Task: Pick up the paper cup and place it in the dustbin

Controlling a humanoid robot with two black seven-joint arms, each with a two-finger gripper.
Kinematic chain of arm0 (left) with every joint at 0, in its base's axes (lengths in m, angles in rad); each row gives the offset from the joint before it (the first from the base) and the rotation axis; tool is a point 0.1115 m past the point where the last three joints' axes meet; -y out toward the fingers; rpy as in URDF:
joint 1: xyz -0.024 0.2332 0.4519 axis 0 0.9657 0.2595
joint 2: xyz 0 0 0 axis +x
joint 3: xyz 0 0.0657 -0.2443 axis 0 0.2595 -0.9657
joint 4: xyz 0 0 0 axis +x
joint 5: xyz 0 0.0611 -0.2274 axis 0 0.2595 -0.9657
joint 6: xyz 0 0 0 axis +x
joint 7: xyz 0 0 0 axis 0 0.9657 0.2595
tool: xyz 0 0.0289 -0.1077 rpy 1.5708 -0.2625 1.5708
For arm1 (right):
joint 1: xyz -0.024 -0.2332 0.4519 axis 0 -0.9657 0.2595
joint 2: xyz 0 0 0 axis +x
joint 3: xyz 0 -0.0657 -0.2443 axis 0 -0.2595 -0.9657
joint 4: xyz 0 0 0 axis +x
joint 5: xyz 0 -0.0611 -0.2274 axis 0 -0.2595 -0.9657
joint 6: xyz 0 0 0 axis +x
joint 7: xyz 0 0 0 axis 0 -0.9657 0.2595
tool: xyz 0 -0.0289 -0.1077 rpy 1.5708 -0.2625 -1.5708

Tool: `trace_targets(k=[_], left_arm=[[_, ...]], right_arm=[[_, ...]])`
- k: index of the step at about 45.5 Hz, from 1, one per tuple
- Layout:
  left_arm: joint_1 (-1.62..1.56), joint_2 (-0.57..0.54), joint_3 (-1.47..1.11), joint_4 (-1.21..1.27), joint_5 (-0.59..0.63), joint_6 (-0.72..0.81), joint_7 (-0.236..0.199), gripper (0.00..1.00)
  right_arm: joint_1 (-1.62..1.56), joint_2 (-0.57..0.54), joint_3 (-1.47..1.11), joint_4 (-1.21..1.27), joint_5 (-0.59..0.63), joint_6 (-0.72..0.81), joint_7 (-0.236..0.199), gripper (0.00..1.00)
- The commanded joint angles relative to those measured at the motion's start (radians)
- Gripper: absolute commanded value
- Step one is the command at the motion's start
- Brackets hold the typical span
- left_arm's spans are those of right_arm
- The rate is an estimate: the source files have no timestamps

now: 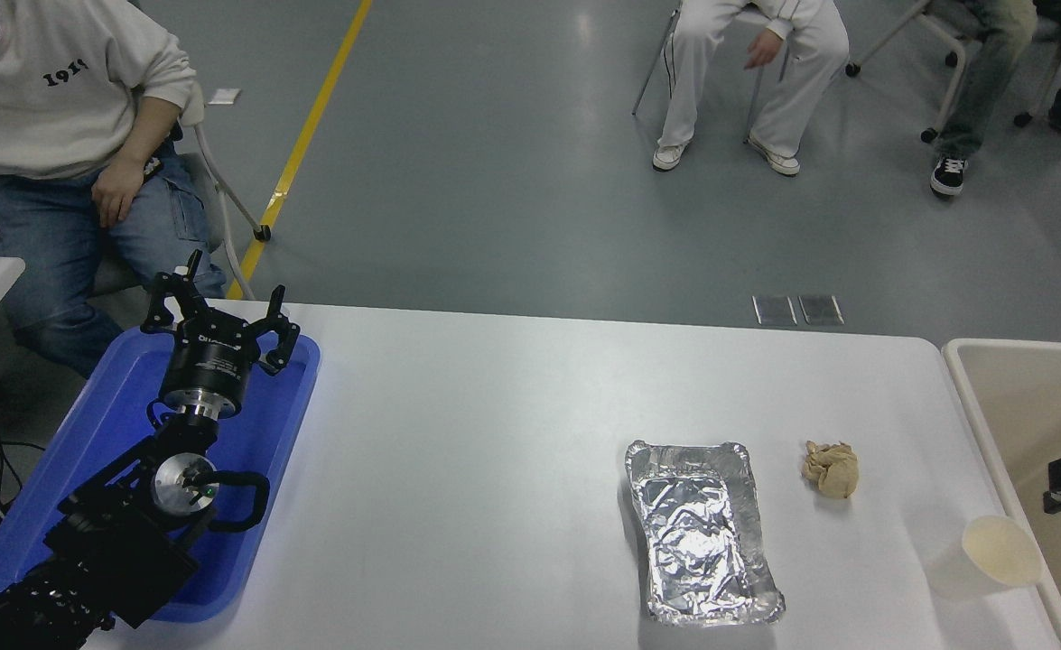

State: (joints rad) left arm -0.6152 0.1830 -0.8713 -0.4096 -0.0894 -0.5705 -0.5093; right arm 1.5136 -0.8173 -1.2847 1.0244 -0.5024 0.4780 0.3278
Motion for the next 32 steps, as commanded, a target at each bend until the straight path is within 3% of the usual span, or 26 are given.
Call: trace_targets(k=[1,32], left_arm=[[0.000,0.000,0.000,0.000,0.000,0.000,0.000,1.00],[0.000,0.000,0.000,0.000,-0.001,0.000,0.000,1.00]], right_arm=[[-0.135,0.012,0.090,-0.050,-0.002,-0.082,0.001,0.99],[-0.271,0.018,0.185,-0.106,-0.001,-0.087,0.001,0.99]])
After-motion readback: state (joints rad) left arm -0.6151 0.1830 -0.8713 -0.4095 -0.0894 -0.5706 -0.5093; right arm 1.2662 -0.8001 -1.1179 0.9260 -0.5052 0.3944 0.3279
